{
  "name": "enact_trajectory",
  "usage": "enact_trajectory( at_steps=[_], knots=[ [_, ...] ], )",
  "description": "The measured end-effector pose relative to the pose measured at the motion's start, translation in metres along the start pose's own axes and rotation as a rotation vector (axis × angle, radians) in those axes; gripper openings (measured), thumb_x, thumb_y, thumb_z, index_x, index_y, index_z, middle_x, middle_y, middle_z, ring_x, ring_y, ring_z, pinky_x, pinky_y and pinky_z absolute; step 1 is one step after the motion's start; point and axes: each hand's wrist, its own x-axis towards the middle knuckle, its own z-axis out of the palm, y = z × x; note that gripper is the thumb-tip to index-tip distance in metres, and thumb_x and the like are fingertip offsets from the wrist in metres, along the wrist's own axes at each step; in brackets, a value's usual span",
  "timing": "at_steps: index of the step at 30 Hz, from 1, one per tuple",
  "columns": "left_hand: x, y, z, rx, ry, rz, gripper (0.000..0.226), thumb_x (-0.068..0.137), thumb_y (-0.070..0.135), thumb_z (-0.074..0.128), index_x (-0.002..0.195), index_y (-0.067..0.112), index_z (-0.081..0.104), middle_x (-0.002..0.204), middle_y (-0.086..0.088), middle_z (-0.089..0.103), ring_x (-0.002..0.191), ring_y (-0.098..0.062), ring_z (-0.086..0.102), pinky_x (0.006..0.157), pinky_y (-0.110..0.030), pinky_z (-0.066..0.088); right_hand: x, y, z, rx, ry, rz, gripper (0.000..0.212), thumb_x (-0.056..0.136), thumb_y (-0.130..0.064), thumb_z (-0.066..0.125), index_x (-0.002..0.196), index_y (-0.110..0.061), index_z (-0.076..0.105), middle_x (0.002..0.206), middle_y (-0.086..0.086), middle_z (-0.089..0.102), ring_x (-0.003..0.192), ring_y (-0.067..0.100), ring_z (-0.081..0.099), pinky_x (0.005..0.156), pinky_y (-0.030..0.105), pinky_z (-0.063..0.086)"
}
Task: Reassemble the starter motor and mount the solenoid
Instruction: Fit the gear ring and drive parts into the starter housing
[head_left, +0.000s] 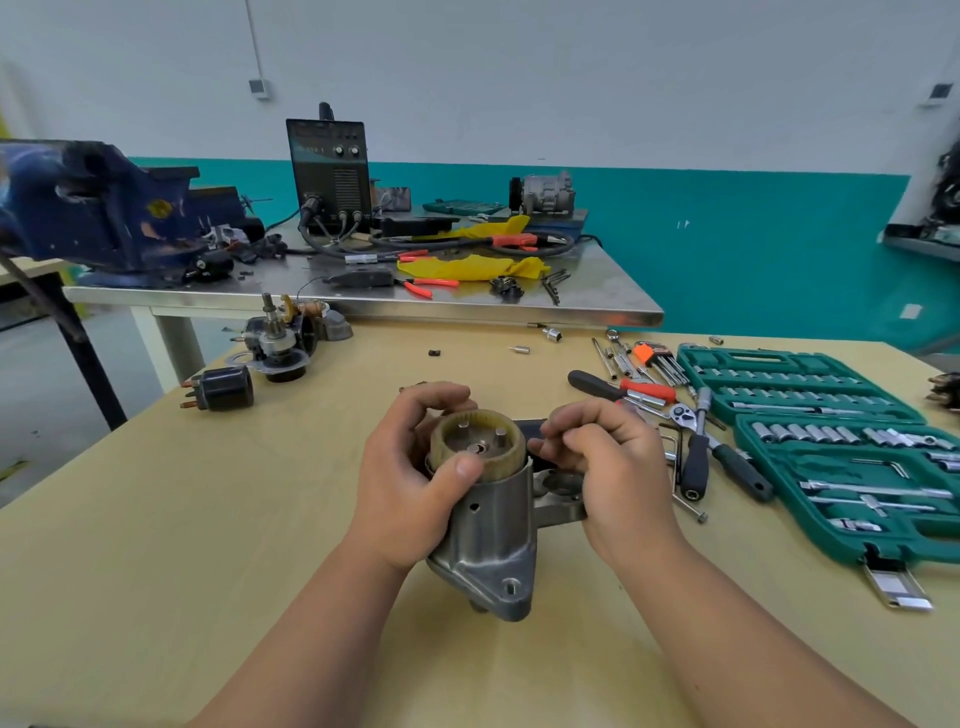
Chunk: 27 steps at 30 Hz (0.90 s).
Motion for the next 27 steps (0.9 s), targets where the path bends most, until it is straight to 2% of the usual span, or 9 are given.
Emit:
enact_trajectory(
  at_steps=[2,4,8,10,14,18,21,23,27],
  knots=[
    [0.001,0.003,0.002,0.02,-0.017,-0.005,0.079,0.069,0.079,0.061,0.114,0.014,0.057,0.106,-0.005,0.066,0.095,-0.024,0.068,0.081,-0.033,0.055,-0.001,-0.001,-0.002,0.01,0.011,-0.012,0.027,0.066,-0.008,0.048,0.059,-0.021,0.07,0.063,-0.002,0.066,0.06,0.015,0.066,0.07,0.033,0.058],
    [-0.001,0.005,0.0,0.044,-0.018,-0.019,0.083,0.069,0.078,0.062,0.118,0.012,0.054,0.111,-0.008,0.065,0.101,-0.024,0.066,0.085,-0.035,0.055,-0.001,-0.003,-0.003,0.027,0.012,-0.025,0.027,0.067,-0.007,0.048,0.06,-0.021,0.07,0.062,-0.001,0.065,0.06,0.014,0.065,0.071,0.033,0.058],
    [-0.023,0.007,-0.006,0.088,-0.037,-0.192,0.076,0.059,0.062,0.073,0.126,0.039,0.048,0.118,0.024,0.059,0.108,-0.001,0.062,0.082,-0.015,0.051,-0.01,-0.001,-0.003,-0.012,-0.05,-0.108,0.027,0.07,-0.004,0.048,0.063,-0.019,0.069,0.062,0.002,0.065,0.062,0.014,0.064,0.072,0.038,0.059],
    [-0.036,0.008,-0.005,0.046,0.005,-0.279,0.077,0.052,0.06,0.077,0.122,0.051,0.046,0.116,0.032,0.057,0.108,0.002,0.061,0.08,-0.013,0.052,-0.016,0.0,0.001,-0.037,-0.109,-0.204,0.028,0.072,-0.001,0.048,0.064,-0.018,0.068,0.064,0.003,0.064,0.062,0.016,0.062,0.069,0.036,0.059],
    [-0.032,0.018,-0.008,0.151,0.006,-0.096,0.081,0.057,0.044,0.08,0.129,0.041,0.044,0.127,0.021,0.053,0.121,-0.007,0.054,0.092,-0.014,0.046,-0.011,-0.003,0.003,-0.012,-0.062,-0.274,0.028,0.071,-0.003,0.048,0.068,-0.022,0.069,0.069,0.0,0.066,0.071,0.014,0.064,0.065,0.02,0.051],
    [-0.015,0.022,-0.01,0.336,-0.151,0.167,0.067,0.059,0.036,0.079,0.12,0.03,0.051,0.139,0.004,0.039,0.136,-0.012,0.038,0.102,-0.016,0.037,-0.004,0.002,0.0,-0.112,-0.054,-0.053,0.029,0.084,-0.005,0.053,0.08,-0.028,0.069,0.081,-0.011,0.07,0.079,0.006,0.066,0.07,0.021,0.051],
    [-0.012,0.021,-0.01,0.296,-0.165,0.137,0.064,0.059,0.037,0.079,0.116,0.032,0.052,0.136,0.004,0.042,0.135,-0.014,0.04,0.101,-0.018,0.038,-0.002,0.006,-0.009,-0.334,-0.26,0.203,0.023,0.092,-0.011,0.053,0.093,-0.03,0.067,0.092,-0.003,0.071,0.083,0.012,0.068,0.069,0.028,0.056],
    [-0.015,0.02,-0.011,0.228,-0.186,0.096,0.064,0.061,0.039,0.081,0.118,0.031,0.052,0.13,0.006,0.049,0.128,-0.018,0.048,0.098,-0.021,0.042,-0.003,0.004,-0.014,-0.26,-0.407,0.333,0.021,0.094,-0.015,0.053,0.097,-0.027,0.069,0.098,0.008,0.07,0.084,0.02,0.069,0.066,0.035,0.057],
    [-0.02,0.022,-0.006,0.168,-0.148,-0.049,0.064,0.067,0.047,0.074,0.124,0.039,0.045,0.113,0.021,0.06,0.109,-0.004,0.06,0.084,-0.009,0.044,-0.003,0.0,-0.023,-0.267,-0.533,0.267,0.021,0.093,-0.017,0.055,0.098,-0.032,0.068,0.101,0.003,0.069,0.088,0.021,0.069,0.068,0.033,0.057]
  ],
)
